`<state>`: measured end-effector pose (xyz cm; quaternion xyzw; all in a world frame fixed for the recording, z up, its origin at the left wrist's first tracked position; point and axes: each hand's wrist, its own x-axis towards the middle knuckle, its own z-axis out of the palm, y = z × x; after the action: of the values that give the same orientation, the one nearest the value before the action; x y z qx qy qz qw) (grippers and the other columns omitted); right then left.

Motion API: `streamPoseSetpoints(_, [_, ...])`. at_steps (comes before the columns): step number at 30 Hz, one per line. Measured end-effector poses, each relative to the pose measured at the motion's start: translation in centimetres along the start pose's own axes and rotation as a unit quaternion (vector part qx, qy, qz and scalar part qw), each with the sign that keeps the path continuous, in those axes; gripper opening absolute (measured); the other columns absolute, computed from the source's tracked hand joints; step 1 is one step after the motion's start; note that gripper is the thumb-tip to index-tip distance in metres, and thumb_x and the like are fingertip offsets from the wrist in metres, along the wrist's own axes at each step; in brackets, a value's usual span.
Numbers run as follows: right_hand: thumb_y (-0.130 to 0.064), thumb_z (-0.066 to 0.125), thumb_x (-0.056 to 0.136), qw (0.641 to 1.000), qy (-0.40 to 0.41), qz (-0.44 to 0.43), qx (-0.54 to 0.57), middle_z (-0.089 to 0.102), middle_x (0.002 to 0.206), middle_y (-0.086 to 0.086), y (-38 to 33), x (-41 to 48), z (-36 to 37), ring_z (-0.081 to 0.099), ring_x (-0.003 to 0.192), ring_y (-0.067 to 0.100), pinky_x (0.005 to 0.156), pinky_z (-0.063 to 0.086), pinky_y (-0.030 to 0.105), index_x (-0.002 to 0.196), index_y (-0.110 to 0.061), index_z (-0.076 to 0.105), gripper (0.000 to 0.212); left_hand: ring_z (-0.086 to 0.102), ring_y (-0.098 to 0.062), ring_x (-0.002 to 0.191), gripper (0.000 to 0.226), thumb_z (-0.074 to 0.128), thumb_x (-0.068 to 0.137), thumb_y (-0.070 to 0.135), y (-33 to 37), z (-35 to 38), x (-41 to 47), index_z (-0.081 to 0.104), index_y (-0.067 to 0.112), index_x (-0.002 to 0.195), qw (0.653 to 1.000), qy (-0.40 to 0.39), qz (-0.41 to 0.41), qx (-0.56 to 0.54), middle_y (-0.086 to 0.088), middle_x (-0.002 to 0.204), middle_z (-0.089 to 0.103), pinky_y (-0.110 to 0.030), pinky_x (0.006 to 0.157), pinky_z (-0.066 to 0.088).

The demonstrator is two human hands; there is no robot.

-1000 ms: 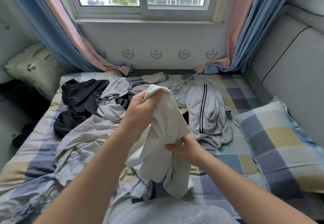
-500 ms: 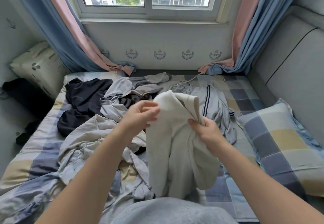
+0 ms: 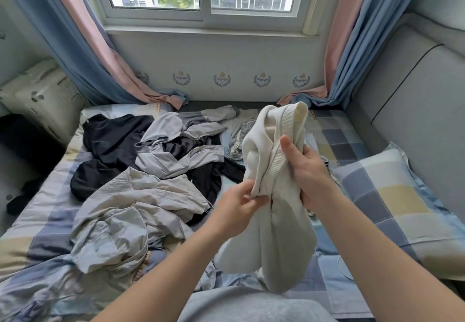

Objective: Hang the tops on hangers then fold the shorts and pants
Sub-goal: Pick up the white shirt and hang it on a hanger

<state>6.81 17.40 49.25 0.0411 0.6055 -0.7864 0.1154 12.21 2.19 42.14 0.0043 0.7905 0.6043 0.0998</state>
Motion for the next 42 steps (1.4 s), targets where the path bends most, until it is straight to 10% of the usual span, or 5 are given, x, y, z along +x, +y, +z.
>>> streamPoseSetpoints(15, [-0.013,0.063,0.094,0.961,0.125,0.116,-0.217,0.066,0.084,0.010,3.0,3.6,-7.9,0.064,0.062,0.019,0.045,0.050,0.025,0.113,-0.002,0.062,0.022,0.065,-0.021,0.085,0.023,0.047,0.106,0.018,-0.6,-6.5,1.6,0.068,0.010,0.105,0.928,0.214,-0.048,-0.300,-0.009,0.094,0.071,-0.034,0.077,0.057])
streamPoseSetpoints(19, [-0.042,0.073,0.085,0.841,-0.001,0.254,-0.479,0.063,0.123,0.007,5.4,3.2,-8.5,0.065,0.100,0.024,0.078,0.056,0.042,0.140,-0.014,0.045,0.067,0.066,-0.020,0.082,0.029,0.045,0.106,0.016,0.2,-6.5,1.4,0.071,0.015,0.095,0.933,0.169,-0.038,-0.317,-0.007,0.090,0.072,-0.036,0.079,0.054])
streamPoseSetpoints(23, [-0.050,0.082,0.075,0.899,-0.006,0.043,-0.435,0.021,0.163,0.001,5.6,2.8,-6.0,0.025,0.148,0.018,0.118,0.029,0.045,0.158,-0.033,0.009,0.112,0.065,-0.020,0.078,0.024,0.050,0.102,0.016,1.5,-6.6,1.0,0.071,0.013,0.091,0.938,0.110,-0.024,-0.328,-0.008,0.086,0.070,-0.029,0.071,0.055])
streamPoseSetpoints(31, [-0.022,0.072,0.091,0.866,-0.142,-0.065,-0.476,0.067,0.093,-0.004,5.6,1.9,-1.3,0.062,0.088,0.012,0.085,0.049,0.038,0.100,-0.027,0.066,0.013,0.063,-0.018,0.072,0.012,0.061,0.090,0.017,3.6,-7.7,0.7,0.068,0.007,0.089,0.949,-0.012,0.019,-0.314,-0.009,0.082,0.064,-0.025,0.066,0.053])
streamPoseSetpoints(42, [-0.024,0.064,0.097,0.944,-0.057,-0.036,-0.324,0.050,0.068,0.011,-0.8,0.5,-2.2,0.044,0.062,0.022,0.058,0.035,0.033,0.081,0.006,0.062,0.034,0.053,0.005,0.108,0.057,0.088,0.066,0.049,-1.4,-4.6,1.8,0.057,0.035,0.111,0.998,0.020,-0.015,0.058,0.013,0.118,0.060,-0.012,0.082,0.039])
